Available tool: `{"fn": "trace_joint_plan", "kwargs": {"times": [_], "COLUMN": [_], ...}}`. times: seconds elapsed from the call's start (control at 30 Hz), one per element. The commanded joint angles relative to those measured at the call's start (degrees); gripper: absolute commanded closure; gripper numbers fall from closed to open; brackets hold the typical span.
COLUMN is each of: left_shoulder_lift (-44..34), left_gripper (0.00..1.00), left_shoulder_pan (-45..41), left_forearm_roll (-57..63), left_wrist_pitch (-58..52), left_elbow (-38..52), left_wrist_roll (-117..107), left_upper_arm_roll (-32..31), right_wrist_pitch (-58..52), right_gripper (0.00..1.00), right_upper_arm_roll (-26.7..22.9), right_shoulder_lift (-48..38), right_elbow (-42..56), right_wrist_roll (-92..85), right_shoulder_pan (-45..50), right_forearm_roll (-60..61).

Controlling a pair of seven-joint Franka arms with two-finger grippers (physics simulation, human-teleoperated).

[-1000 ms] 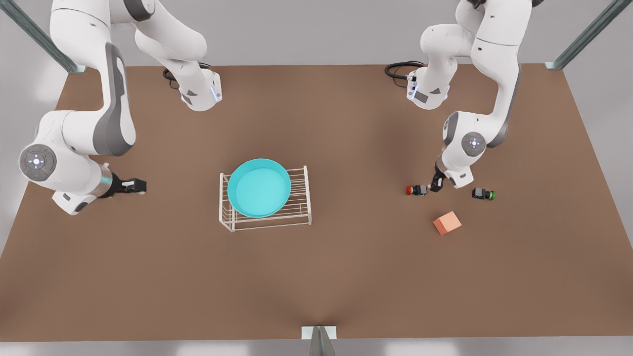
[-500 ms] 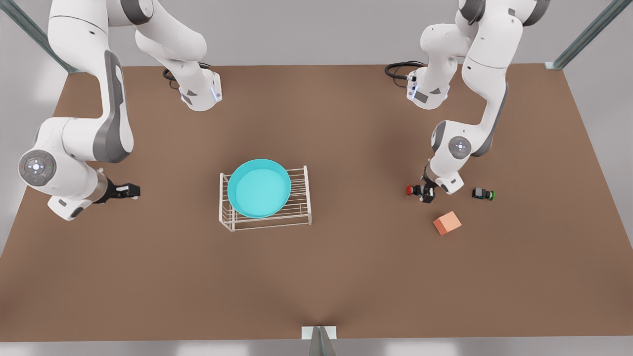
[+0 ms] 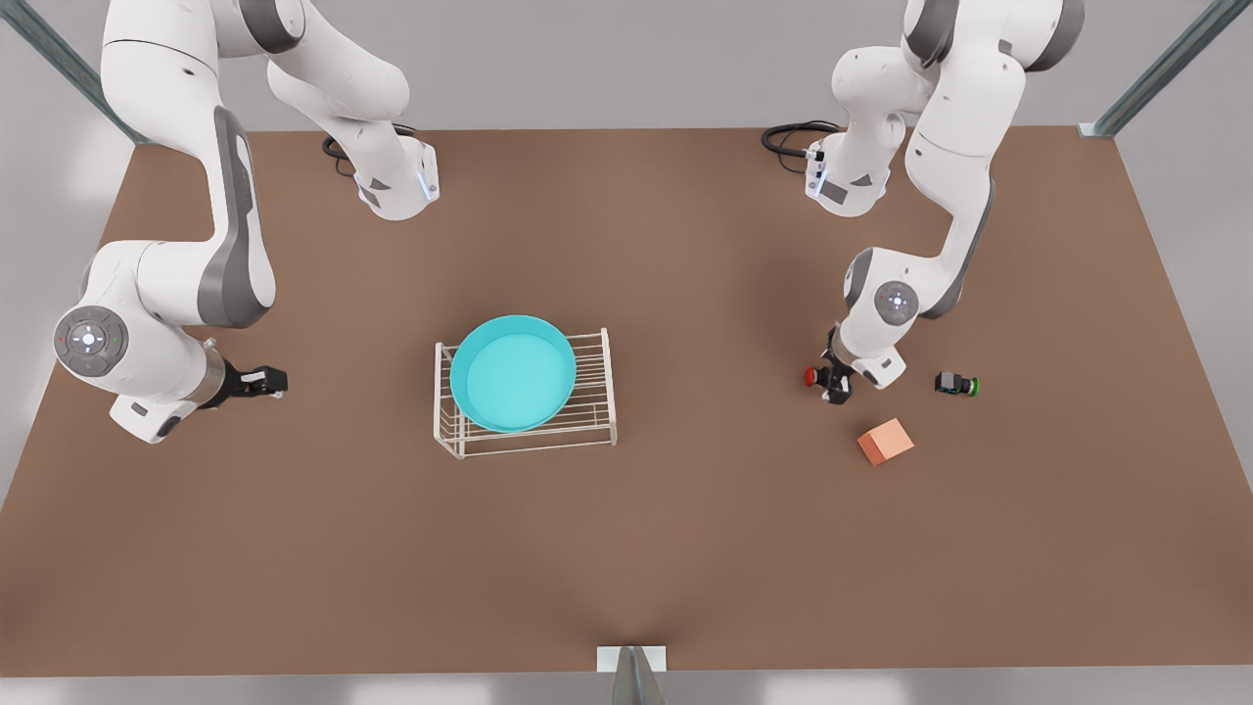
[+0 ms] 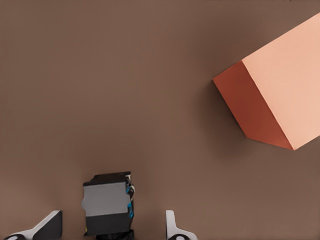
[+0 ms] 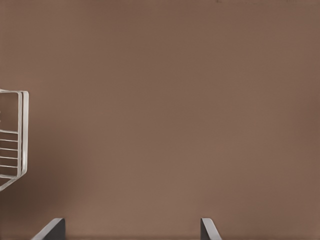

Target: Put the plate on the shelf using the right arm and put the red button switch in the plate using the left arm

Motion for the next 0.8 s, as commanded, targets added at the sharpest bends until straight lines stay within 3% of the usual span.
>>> {"fn": "trace_joint_plan", "kwargs": {"times": [0.0,0.5,0.53,0.57,0.6,0.77], "left_shoulder_lift": [0.22,2.07,2.24,2.24,2.24,1.8], "left_gripper": [0.0,0.02,0.12,0.37,0.49,0.66], "left_shoulder_pan": [0.0,0.08,0.08,0.08,0.08,0.08], "left_forearm_roll": [0.15,1.82,1.82,1.82,1.82,2.35], "left_wrist_pitch": [0.02,0.1,0.11,0.11,0.11,-0.86], "left_elbow": [0.08,0.7,0.7,0.7,0.7,1.23], "left_wrist_roll": [-4.16,-4.16,-4.07,-4.07,-4.16,-3.9], "left_upper_arm_roll": [0.02,0.46,0.46,0.55,0.55,0.55], "right_wrist_pitch": [-0.01,-0.1,-0.18,-0.27,-0.27,-0.36], "right_gripper": [0.0,0.0,0.0,0.0,0.0,0.0], "right_upper_arm_roll": [0.01,-0.07,-0.16,-0.16,-0.07,-0.25], "right_shoulder_lift": [-0.07,1.69,1.96,1.96,1.96,1.96], "right_elbow": [0.03,2.4,2.93,3.1,3.1,3.19], "right_wrist_roll": [-1.14,-0.79,-0.61,-0.53,-0.52,-0.88], "right_shoulder_pan": [-0.01,-0.01,-0.01,-0.01,-0.01,-0.36], "right_forearm_roll": [0.08,0.61,0.7,0.79,1.93,1.93]}}
